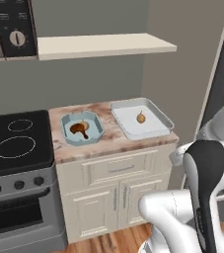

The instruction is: Place one onion and one chicken drumstick in each tupperware on the nearby counter, to pack two identical lunches.

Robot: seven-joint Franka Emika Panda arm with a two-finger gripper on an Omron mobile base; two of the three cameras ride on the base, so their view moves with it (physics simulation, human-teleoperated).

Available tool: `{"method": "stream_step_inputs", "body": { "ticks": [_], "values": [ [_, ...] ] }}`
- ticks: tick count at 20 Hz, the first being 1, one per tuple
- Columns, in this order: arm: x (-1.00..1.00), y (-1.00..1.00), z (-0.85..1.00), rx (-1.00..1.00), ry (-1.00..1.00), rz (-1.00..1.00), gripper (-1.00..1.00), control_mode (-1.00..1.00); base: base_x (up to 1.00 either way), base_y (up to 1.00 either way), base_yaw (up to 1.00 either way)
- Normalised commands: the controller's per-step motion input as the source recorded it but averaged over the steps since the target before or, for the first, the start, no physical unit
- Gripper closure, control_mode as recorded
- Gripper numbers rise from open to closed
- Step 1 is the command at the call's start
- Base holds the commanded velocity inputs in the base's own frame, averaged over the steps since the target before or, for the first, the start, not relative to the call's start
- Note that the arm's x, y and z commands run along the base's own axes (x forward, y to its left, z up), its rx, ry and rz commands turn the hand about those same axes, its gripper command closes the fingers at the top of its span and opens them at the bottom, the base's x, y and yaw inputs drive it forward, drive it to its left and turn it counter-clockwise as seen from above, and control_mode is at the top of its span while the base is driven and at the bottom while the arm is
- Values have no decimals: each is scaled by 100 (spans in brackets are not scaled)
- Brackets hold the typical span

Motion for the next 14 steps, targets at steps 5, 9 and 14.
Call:
{"method": "stream_step_inputs", "body": {
  "ticks": [5,9,14],
  "values": [
    [0,0,0,0,0,0,-100,100,-100,-89,1],
    [0,0,0,0,0,0,-100,100,-83,-100,0],
    [0,0,0,0,0,0,-100,100,-21,-100,0]
  ]
}}
